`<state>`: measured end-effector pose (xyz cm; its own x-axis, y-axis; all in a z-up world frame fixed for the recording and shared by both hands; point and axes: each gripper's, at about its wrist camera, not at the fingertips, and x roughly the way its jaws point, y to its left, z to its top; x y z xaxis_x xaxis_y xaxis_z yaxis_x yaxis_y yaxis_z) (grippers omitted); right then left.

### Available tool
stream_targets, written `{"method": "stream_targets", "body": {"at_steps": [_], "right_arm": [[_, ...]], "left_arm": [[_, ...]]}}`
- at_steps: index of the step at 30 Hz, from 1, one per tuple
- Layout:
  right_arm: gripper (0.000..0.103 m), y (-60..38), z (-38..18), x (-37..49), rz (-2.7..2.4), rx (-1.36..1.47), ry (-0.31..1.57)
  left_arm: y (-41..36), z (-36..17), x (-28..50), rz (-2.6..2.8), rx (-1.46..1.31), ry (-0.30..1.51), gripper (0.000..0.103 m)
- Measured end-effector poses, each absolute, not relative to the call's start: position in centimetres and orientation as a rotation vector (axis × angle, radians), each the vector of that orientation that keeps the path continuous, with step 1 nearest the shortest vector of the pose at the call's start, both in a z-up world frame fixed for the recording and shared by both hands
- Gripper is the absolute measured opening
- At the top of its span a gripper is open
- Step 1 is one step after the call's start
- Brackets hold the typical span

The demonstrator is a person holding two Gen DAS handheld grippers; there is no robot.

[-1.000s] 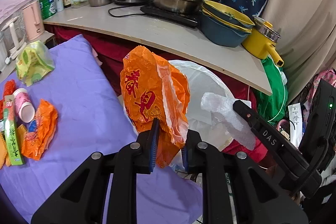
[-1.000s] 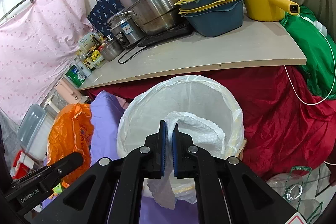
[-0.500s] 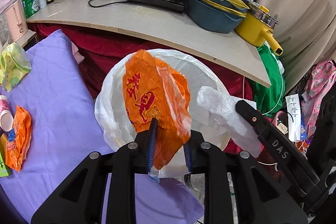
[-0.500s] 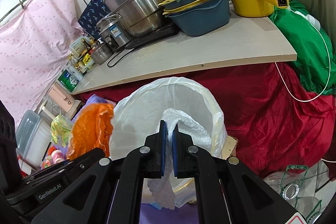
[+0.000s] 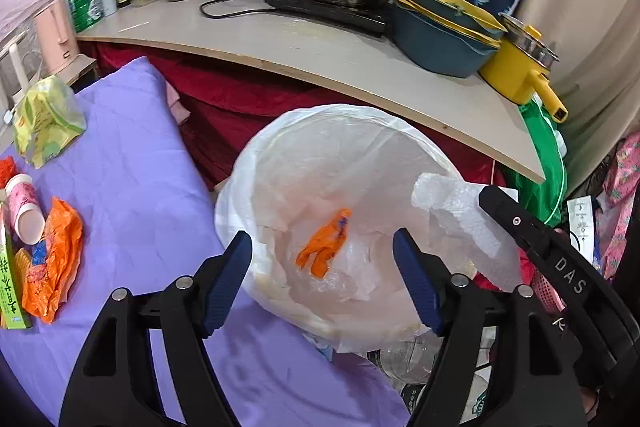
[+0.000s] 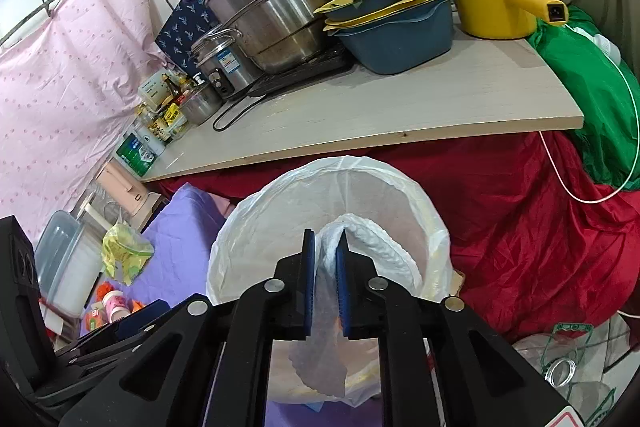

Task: Collect trash
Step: 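Carry both items over the bin and open both tools to drop them, then move both tools back toward the remaining trash on the table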

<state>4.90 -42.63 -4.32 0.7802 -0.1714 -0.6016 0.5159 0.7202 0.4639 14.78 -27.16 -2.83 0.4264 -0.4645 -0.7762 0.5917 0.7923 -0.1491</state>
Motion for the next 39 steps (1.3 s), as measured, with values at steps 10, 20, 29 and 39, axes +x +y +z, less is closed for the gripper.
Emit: {"method": "stream_targets", "body": {"at_steps": [10,20,29,39], "right_arm": [[0.044,-41.3,-4.4,6.1,-0.378,0.663,0.570],[0.045,-39.0,-8.1,6.9,-0.342,0.676,0.667],[0.046,-37.2,-10.5,5.5,-0.375,0.634,0.733],[0.047,-34.9,-5.5,3.7,-0.341,0.597,0.672]], "left_arm": [[-23.0,-3.1,16.2,-0.569,0.092,0.928,0.074],[-19.6,-3.0,16.2,-0.535,0.055,0.927,0.075],[-16.3,-3.4,15.9,-0.501,0.033,0.939,0.075],[-12.4,-3.2,14.7,-0.465,-0.002,0.932,0.075]]}}
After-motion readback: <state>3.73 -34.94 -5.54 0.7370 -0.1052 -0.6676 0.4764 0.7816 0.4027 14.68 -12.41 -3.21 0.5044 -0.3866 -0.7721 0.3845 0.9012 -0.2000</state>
